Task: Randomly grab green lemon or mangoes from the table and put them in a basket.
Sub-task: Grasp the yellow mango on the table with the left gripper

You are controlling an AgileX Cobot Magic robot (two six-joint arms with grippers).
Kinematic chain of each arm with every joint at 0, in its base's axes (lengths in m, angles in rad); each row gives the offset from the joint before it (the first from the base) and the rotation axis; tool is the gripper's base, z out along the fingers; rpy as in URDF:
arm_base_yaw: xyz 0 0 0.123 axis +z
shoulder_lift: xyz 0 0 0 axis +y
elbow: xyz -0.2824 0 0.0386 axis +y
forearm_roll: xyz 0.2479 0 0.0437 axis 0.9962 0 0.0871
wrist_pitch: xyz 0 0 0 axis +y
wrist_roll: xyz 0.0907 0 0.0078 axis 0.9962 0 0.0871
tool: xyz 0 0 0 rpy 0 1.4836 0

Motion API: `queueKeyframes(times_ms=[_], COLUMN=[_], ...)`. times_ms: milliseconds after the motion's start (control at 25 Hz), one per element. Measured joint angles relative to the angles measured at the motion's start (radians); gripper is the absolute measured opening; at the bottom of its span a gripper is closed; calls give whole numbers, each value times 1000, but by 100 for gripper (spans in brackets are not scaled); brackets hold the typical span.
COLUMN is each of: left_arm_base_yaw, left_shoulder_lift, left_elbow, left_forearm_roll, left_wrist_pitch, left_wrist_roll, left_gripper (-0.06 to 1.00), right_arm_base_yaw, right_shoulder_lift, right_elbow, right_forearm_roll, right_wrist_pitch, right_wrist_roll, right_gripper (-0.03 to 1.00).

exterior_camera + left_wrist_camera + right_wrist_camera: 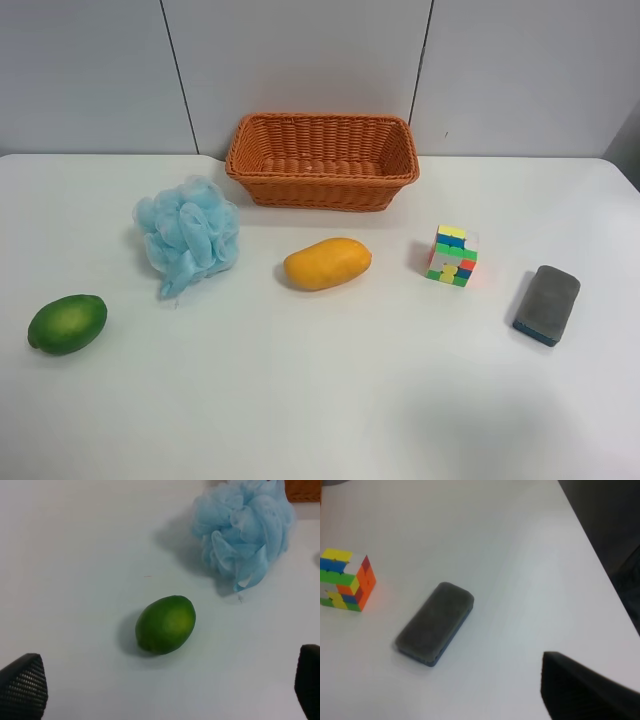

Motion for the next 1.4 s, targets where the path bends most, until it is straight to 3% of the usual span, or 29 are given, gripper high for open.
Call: queueKeyframes(times_ms=[1120,1400], left_arm_base_yaw=[0,0], left_shoulder_lift=[5,284], left_elbow=[-1,-157], left_forearm_roll=[-4,-60], left_wrist_pitch=[0,1], left_wrist_roll=[0,64], left_gripper=[99,99], right_arm_base_yaw=[0,0], right_shoulder_lift=[0,0], right_elbow=[0,0], right_forearm_roll=[0,0], right_wrist_pitch=[0,0], right_wrist_roll=[0,0], right_gripper=[99,99])
